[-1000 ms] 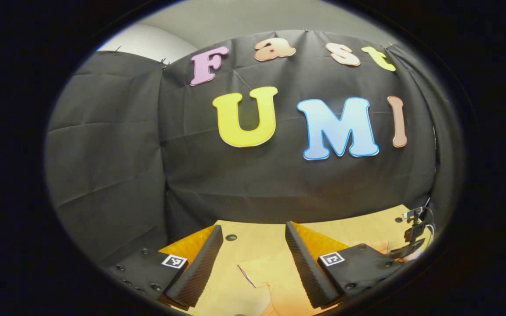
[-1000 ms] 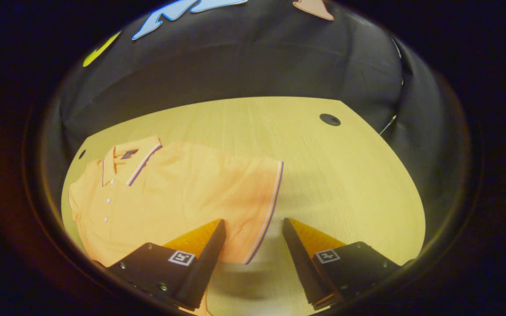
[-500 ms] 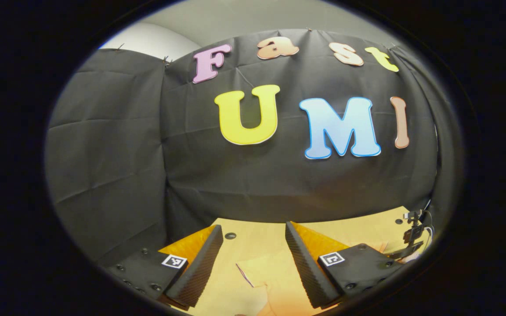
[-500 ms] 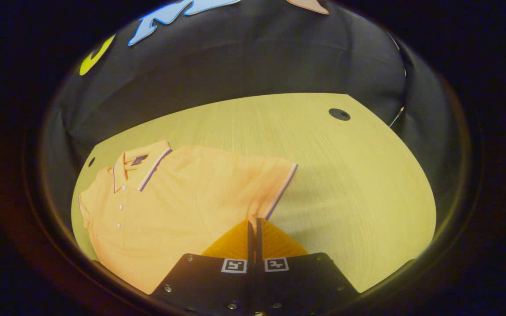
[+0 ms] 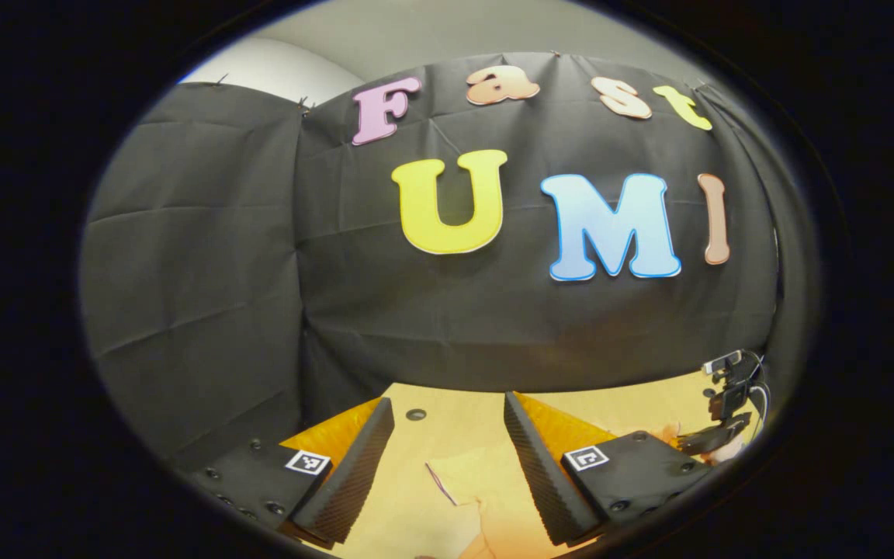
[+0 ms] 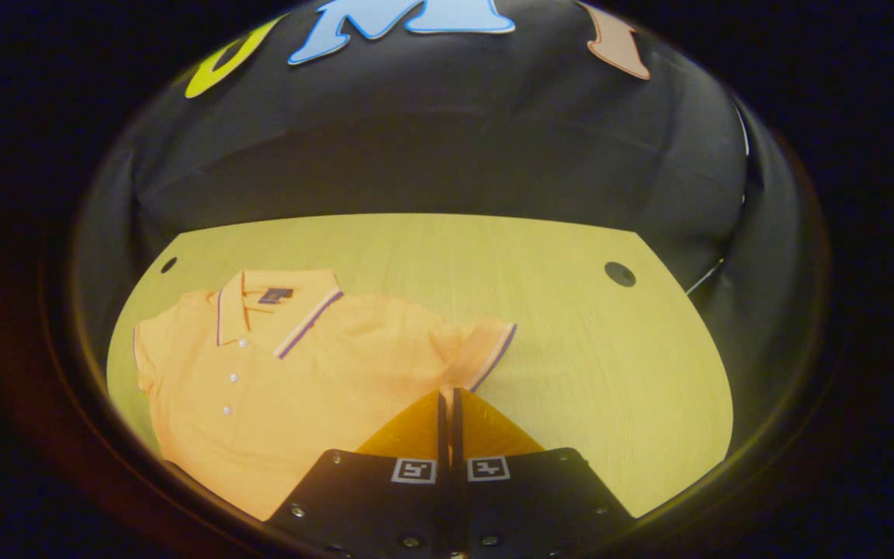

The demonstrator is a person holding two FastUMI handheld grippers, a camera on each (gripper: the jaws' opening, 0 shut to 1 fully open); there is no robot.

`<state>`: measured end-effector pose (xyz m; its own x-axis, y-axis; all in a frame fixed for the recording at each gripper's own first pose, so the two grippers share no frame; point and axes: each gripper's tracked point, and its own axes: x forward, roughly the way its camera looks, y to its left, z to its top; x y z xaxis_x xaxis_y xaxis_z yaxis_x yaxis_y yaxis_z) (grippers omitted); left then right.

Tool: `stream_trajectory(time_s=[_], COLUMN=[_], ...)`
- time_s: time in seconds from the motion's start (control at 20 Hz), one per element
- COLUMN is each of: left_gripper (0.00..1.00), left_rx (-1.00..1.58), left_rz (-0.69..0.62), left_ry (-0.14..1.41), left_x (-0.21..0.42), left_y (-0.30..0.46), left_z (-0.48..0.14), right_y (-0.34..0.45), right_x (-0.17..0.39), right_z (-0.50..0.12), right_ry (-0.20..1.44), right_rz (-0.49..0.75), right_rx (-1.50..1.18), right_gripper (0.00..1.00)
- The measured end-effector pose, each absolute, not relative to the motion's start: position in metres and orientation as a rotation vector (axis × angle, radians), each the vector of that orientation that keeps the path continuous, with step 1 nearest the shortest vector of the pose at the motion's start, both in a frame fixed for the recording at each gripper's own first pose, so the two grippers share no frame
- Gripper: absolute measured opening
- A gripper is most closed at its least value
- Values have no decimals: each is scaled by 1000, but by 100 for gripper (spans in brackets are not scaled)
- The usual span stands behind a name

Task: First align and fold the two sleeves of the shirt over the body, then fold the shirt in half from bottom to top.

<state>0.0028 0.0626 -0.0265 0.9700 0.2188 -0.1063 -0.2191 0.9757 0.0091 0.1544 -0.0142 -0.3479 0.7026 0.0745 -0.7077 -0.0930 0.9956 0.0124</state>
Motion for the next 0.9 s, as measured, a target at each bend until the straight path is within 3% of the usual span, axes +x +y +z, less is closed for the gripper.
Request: stream_trajectory(time_s=[0.25,0.55,0.9], left_gripper=[94,94,94], left_rx=[-7,-11,-20], left_rz=[270,348,425], left_ry=[111,124,146], left_x=[-11,-37,-64], left_y=[88,124,159], left_z=[-28,-36,-46], right_y=[63,142,167], right_x=[158,132,116], right_z=[-323,-342,-372], right_ry=[725,766,835], right_rz=[248,406,435], right_rx=[-84,-165,-224], right_gripper=[0,0,0])
